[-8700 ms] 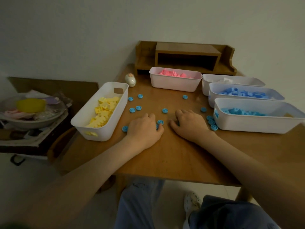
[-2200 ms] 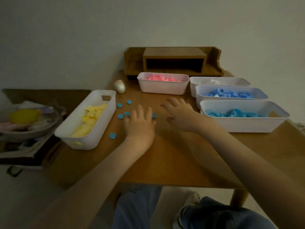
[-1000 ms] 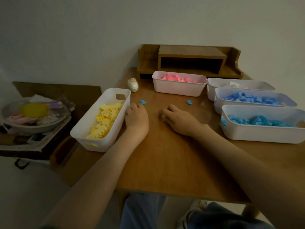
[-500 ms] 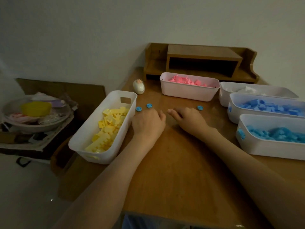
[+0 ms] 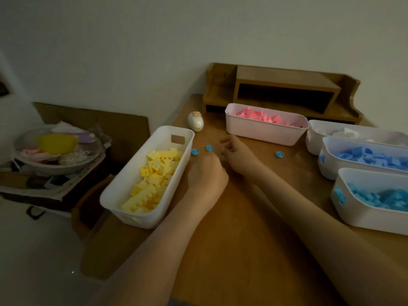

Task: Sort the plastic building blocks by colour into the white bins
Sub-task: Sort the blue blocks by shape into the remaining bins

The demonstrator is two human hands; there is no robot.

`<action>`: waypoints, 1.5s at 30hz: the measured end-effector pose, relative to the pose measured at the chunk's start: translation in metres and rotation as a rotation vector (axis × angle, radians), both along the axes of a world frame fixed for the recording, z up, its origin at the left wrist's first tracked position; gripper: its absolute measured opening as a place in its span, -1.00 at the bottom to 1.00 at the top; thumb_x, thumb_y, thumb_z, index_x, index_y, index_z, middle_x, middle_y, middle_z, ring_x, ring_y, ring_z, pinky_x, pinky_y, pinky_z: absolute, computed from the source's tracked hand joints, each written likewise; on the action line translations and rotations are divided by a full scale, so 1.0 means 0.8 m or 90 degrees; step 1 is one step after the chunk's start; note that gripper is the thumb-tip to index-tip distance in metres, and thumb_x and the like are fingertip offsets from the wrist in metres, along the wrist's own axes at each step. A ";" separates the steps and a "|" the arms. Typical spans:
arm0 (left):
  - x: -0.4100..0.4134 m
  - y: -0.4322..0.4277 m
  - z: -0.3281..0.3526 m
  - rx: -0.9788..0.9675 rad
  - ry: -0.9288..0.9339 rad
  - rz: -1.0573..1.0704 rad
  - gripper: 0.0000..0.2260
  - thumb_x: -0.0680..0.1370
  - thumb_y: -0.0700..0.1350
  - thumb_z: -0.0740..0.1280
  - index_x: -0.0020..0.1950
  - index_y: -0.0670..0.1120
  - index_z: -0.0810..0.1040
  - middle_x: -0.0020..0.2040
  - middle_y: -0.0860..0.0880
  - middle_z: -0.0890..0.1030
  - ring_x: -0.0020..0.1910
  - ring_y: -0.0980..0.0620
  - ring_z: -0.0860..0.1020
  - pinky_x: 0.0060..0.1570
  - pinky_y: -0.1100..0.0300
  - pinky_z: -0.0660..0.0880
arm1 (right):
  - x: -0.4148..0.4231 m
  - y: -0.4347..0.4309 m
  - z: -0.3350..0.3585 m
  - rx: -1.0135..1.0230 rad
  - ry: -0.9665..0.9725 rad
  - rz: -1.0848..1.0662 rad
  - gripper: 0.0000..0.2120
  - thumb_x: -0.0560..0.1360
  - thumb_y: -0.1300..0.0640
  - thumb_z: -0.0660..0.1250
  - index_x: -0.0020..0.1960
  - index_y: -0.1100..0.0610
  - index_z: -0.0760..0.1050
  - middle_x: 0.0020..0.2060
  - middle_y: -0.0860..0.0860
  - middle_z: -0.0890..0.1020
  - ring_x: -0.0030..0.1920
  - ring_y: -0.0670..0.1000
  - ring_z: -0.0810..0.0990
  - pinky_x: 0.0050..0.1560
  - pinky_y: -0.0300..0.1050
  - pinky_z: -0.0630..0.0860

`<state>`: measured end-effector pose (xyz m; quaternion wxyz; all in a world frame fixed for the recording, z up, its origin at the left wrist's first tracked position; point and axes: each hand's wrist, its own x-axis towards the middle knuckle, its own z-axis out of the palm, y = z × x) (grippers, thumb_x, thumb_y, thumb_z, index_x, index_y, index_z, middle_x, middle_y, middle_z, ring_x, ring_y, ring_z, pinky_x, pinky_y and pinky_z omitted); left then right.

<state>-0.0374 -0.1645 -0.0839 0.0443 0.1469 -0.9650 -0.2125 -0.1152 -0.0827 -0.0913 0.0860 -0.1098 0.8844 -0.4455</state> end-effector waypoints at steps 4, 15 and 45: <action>-0.004 0.003 -0.008 -0.074 -0.043 0.002 -0.56 0.64 -0.06 0.12 0.47 -0.16 0.13 0.20 -0.13 0.54 0.10 -0.08 0.56 -0.12 0.11 0.44 | -0.019 -0.022 -0.008 0.289 0.263 0.154 -0.53 0.55 0.11 0.24 0.43 0.04 0.22 0.27 0.05 0.36 0.22 0.03 0.41 0.15 -0.07 0.44; -0.003 -0.006 -0.014 -0.187 -0.061 0.030 -0.77 0.64 -0.10 0.14 0.26 -0.16 0.36 0.14 -0.12 0.56 0.05 -0.06 0.57 -0.20 0.15 0.40 | -0.025 -0.030 -0.019 0.164 0.294 0.171 -0.83 0.56 0.13 0.20 0.03 0.08 0.20 -0.27 -0.01 0.43 -0.33 -0.06 0.40 -0.30 -0.13 0.42; 0.006 -0.005 -0.019 -0.132 0.038 -0.113 -0.76 0.62 -0.01 0.14 0.22 -0.10 0.36 -0.14 -0.02 0.52 -0.17 0.01 0.55 -0.22 0.12 0.53 | -0.028 0.110 -0.023 0.410 0.248 -0.193 -0.70 0.55 0.25 0.18 0.26 0.22 0.30 0.18 0.19 0.43 0.15 0.16 0.47 0.08 0.03 0.52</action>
